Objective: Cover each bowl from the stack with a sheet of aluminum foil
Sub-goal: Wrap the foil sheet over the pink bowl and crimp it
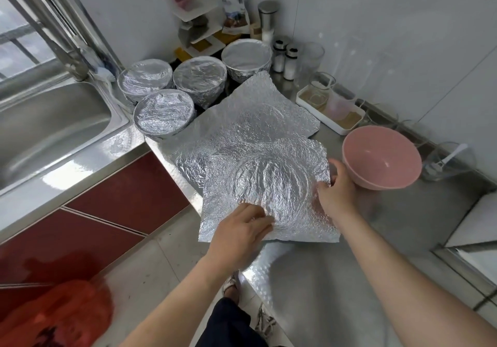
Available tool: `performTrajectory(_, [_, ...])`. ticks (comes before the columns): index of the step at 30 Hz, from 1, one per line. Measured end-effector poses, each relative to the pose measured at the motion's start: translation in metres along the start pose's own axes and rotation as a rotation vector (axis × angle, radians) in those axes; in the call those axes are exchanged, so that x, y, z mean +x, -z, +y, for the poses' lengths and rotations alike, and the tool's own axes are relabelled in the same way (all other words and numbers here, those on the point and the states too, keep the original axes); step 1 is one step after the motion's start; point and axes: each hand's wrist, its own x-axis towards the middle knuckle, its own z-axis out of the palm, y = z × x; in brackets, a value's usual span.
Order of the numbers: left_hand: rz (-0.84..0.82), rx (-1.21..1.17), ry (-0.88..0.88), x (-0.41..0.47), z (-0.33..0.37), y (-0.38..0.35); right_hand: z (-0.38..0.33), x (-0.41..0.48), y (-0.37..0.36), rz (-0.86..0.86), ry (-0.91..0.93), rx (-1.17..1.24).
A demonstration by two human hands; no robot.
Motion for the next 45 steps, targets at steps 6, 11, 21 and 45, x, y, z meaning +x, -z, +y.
performTrajectory(6, [-0.022,-0.015,-0.007,0.000,0.001,-0.001,0.005,0.006,0.000,0.003,-0.128,0.139])
performTrajectory(11, [0.006,0.006,-0.022,0.001,0.002,-0.002,0.004,0.007,-0.004,0.000,-0.155,0.184])
performTrajectory(21, [0.027,0.045,-0.048,0.005,0.006,-0.005,0.003,0.006,-0.006,0.187,0.251,-0.250])
performTrajectory(45, [-0.033,0.025,-0.050,0.005,0.023,-0.018,0.035,-0.066,-0.007,-0.149,1.169,-0.788])
